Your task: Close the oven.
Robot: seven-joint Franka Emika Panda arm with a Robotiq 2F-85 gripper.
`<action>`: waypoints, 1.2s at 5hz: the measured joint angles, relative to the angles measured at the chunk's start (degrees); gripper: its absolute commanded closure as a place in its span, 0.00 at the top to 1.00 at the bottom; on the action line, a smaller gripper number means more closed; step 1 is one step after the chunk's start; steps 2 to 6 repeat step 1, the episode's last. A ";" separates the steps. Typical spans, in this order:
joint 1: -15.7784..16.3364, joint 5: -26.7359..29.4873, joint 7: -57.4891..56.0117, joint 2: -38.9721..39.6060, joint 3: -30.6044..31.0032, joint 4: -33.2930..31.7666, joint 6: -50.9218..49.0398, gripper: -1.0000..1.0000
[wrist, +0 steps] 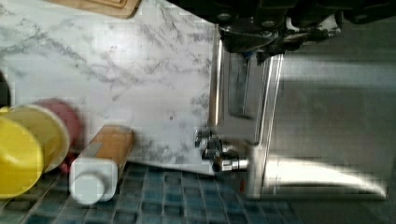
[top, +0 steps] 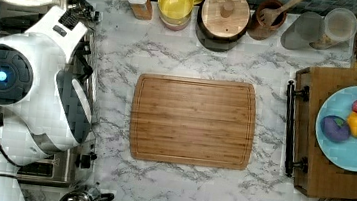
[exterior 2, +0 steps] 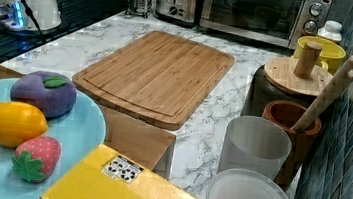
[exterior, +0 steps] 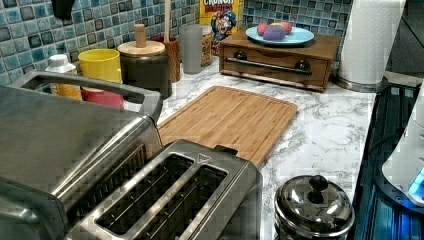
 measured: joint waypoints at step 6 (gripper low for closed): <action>-0.74 -0.01 0.00 -1.12 0.06 1.18 1.23 0.00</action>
